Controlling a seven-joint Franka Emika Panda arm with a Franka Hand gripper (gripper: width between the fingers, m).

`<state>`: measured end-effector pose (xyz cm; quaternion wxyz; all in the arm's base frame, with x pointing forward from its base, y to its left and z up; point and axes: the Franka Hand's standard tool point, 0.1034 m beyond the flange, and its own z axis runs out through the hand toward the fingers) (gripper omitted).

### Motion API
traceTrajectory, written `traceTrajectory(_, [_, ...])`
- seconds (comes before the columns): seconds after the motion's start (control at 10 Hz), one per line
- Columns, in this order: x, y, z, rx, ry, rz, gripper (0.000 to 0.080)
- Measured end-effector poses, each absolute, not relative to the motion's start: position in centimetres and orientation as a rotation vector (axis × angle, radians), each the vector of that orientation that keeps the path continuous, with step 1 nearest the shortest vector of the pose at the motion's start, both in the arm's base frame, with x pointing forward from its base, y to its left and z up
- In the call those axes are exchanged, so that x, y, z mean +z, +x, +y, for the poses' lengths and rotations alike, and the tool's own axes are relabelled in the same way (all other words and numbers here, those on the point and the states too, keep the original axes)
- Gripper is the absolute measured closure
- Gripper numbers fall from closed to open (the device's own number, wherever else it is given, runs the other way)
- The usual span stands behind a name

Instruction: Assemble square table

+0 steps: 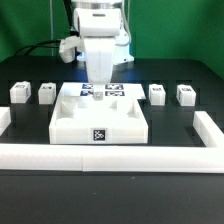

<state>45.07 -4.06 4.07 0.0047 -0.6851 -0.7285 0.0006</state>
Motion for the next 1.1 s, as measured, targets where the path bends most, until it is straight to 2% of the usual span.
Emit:
traceTrajectory(0.3, [0.9, 44.2, -3.9, 0.018, -2.158, -2.227, 0.015])
traceTrajectory(0.5, [0.7, 44.2, -3.9, 0.021, -2.167, -2.214, 0.015])
traceTrajectory(0.7, [0.7, 44.2, -4.0, 0.022, -2.168, -2.212, 0.0386])
traceTrajectory(0.8, [0.6, 44.1, -4.0, 0.022, -2.169, -2.212, 0.0386])
traceTrajectory(0.9, [0.6, 44.1, -4.0, 0.022, -2.169, -2.211, 0.057])
traceTrajectory(1.0, [0.6, 44.1, -4.0, 0.022, -2.169, -2.211, 0.0703])
traceTrajectory(1.1, [0.7, 44.3, -4.0, 0.017, -2.171, -2.214, 0.0703])
